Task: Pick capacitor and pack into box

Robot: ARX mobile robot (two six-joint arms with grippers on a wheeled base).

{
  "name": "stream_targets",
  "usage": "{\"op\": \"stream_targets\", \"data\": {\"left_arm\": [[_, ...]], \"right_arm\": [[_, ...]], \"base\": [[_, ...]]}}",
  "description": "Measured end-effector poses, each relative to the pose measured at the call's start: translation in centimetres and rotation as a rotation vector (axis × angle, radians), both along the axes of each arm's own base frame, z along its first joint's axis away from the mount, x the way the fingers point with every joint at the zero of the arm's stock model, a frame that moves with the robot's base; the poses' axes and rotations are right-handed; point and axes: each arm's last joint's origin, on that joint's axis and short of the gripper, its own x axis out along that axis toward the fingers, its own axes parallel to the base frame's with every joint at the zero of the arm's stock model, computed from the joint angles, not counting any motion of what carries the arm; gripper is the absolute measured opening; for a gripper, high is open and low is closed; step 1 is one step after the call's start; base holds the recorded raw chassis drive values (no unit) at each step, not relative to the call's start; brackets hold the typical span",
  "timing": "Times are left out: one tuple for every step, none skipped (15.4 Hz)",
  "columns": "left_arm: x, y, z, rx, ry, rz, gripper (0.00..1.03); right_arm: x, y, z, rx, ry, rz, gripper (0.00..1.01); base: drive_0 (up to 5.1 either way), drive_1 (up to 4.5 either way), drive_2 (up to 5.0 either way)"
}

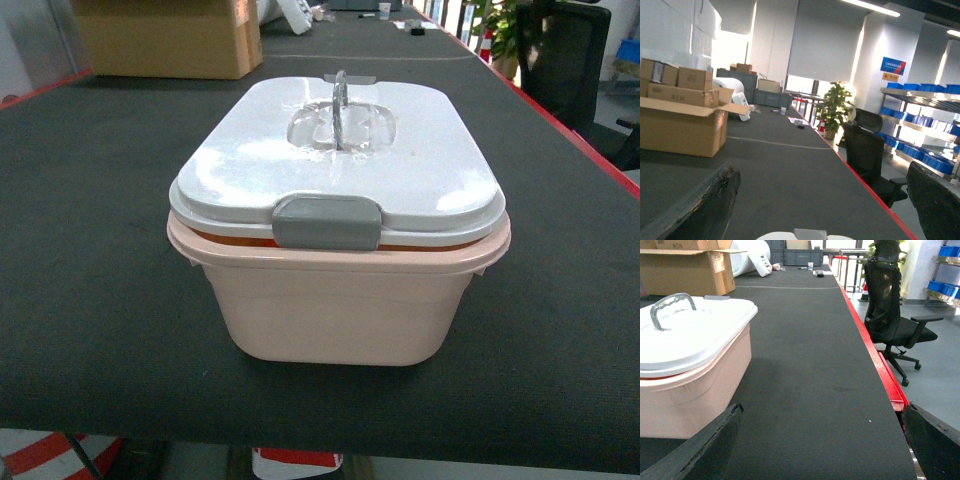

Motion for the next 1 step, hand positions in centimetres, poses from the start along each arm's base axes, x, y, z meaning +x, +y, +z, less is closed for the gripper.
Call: {"op": "stream_targets", "data": {"left_arm": [[-3.96,4.73,-4.15,0.125,0.077,0.119,0.98]], "right_arm": [[0.0,0.0,0.0,0.0,0.0,0.0,0.98]], "base": [[0.0,0.0,0.0]]}}
